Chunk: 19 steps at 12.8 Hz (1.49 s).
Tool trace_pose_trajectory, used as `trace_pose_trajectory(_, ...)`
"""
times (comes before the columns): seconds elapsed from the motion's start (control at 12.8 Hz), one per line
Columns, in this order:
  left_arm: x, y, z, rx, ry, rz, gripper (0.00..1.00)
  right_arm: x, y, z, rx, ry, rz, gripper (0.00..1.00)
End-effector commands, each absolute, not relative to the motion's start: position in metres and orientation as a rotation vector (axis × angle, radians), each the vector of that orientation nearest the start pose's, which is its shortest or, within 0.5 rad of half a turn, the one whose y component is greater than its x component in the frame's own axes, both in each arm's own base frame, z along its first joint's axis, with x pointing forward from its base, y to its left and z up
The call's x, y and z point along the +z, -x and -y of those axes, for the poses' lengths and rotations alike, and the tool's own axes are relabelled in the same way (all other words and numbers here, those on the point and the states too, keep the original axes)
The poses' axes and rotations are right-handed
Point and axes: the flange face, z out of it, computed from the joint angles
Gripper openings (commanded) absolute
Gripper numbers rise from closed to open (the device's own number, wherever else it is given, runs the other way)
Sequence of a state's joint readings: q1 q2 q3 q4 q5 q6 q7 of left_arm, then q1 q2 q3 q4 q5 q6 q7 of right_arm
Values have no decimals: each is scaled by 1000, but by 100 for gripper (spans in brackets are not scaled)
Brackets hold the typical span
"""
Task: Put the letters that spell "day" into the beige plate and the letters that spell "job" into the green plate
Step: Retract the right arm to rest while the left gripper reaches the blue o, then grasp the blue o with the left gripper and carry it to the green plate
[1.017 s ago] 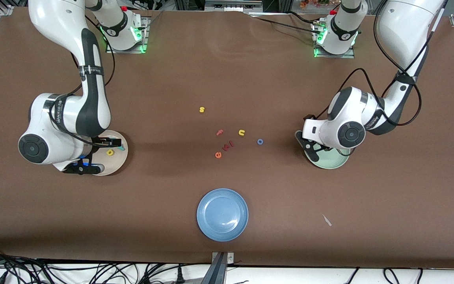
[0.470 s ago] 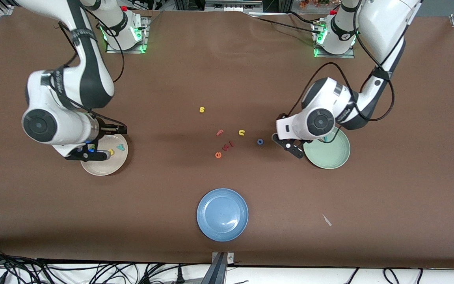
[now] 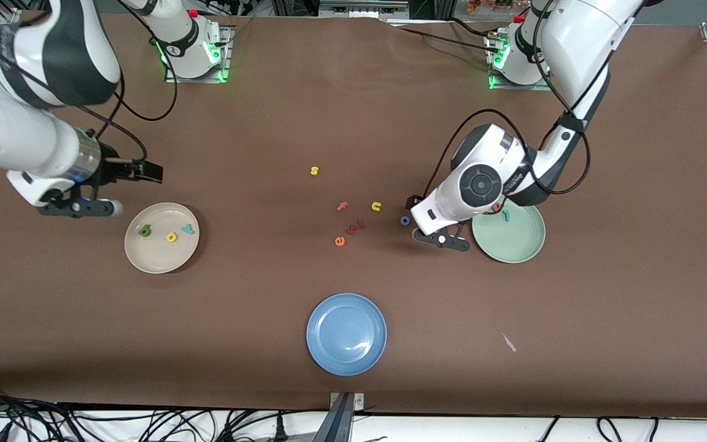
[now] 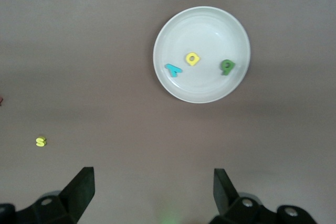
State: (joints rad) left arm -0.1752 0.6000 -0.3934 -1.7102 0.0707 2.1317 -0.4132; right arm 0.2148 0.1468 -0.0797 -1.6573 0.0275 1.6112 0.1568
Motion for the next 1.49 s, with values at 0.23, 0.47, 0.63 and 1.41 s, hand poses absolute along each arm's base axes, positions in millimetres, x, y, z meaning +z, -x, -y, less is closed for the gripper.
trace_pose_trajectory(0.23, 203, -549, 376, 172, 3140, -110, 77, 574, -549, -34, 219, 3149, -130, 100)
trace_pose_trajectory(0.47, 196, -547, 378, 181, 3141, -110, 70, 582, -546, -12, 222, 3142, -111, 100)
trace_pose_trajectory(0.63, 186, -548, 376, 183, 3150, -101, 64, 585, -545, 4, 210, 3137, 36, 100)
trace_pose_trajectory(1.41, 172, -548, 376, 187, 3166, -82, 10, 586, -548, 16, 183, 3158, -7, 100)
